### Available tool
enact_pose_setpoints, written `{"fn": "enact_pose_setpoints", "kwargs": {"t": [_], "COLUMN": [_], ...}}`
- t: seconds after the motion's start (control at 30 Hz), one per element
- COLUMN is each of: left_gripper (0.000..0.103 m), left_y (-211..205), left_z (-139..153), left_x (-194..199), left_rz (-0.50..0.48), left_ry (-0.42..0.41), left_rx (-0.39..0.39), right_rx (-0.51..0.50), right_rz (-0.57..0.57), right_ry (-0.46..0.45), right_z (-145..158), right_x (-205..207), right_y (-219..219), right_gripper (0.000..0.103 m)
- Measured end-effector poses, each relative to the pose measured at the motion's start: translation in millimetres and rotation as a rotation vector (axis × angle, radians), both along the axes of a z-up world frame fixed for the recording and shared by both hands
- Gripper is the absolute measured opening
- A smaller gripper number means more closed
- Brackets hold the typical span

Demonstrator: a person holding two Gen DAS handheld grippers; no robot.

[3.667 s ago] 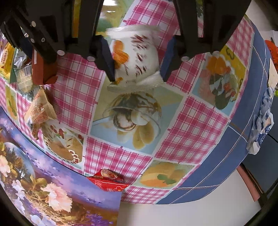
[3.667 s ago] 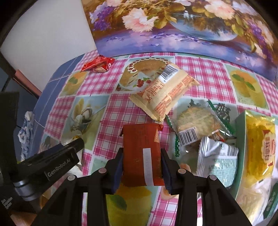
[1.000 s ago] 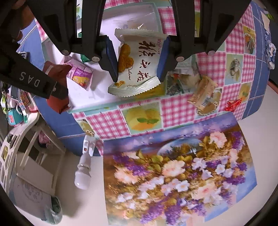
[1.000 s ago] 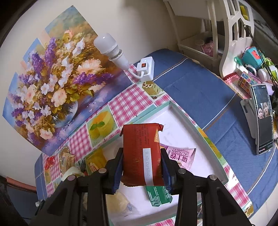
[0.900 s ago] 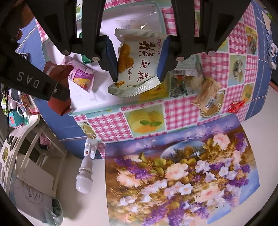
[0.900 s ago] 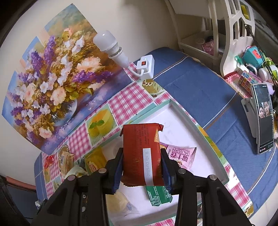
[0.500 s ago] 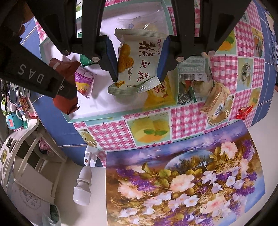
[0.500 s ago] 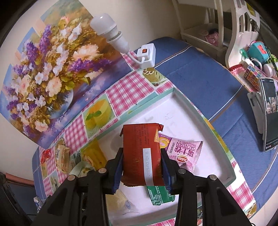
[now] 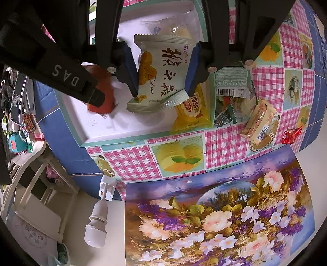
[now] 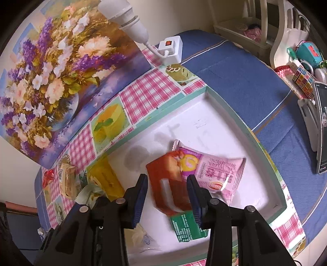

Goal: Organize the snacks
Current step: 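Open the right tool to drop the red box while left tool releases the white packet, then withdraw both tools from the tray toward the snack pile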

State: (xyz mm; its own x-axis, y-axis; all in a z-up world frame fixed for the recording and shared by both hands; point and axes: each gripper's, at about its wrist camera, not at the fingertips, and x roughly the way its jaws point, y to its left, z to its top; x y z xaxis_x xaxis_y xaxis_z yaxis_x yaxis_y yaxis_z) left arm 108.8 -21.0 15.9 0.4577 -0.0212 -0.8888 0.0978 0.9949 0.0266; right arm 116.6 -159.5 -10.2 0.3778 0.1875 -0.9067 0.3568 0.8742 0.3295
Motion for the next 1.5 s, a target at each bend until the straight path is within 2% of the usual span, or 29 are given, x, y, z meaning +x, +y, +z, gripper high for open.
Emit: {"fn": "enact_pose_setpoints", "kwargs": {"t": [0.17,0.57,0.77,0.9,0.93,0.97,1.0,1.07,1.17,1.3,1.5], "left_gripper": [0.053,0.054,0.054,0.056,0.062,0.077,0.083,0.083,0.083,0.091,0.092], "left_y": [1.3,7.4,25.8,47.0,53.8,61.1,68.2,80.7,100.5,128.9,161.7], "left_z": [0.7,8.1,9.2,11.3,12.3,13.4,14.6,17.2,20.3,24.3,29.9], "left_x": [0.1,0.3,2.7,2.9,3.3,3.6,3.7,3.1,2.8,-2.1,-12.0], "left_rz": [0.007,0.035,0.099,0.183,0.210,0.237,0.263,0.306,0.368,0.465,0.568], "left_ry": [0.003,-0.002,0.008,0.006,0.004,0.002,-0.004,-0.013,-0.020,-0.037,-0.059], "left_rx": [-0.004,0.014,0.014,0.003,0.003,0.002,0.000,-0.003,0.000,0.018,0.043], "right_rx": [-0.017,-0.027,-0.034,-0.049,-0.058,-0.064,-0.070,-0.083,-0.103,-0.118,-0.146], "right_rz": [0.007,-0.005,-0.005,0.004,0.010,0.016,0.023,0.037,0.060,0.096,0.150], "right_ry": [-0.004,-0.015,-0.011,-0.005,-0.004,-0.004,-0.006,-0.012,-0.019,-0.032,-0.052], "right_z": [3.9,9.8,8.6,7.5,8.4,9.2,10.4,13.1,16.8,21.4,27.4], "right_x": [0.4,-1.8,-2.3,-2.1,-1.7,-1.3,-1.0,-0.3,0.9,1.9,2.2], "right_y": [2.1,-0.8,-0.7,3.9,6.7,8.8,11.6,17.8,28.4,45.1,71.2], "right_gripper": [0.043,0.043,0.043,0.044,0.045,0.048,0.050,0.059,0.064,0.073,0.085]}}
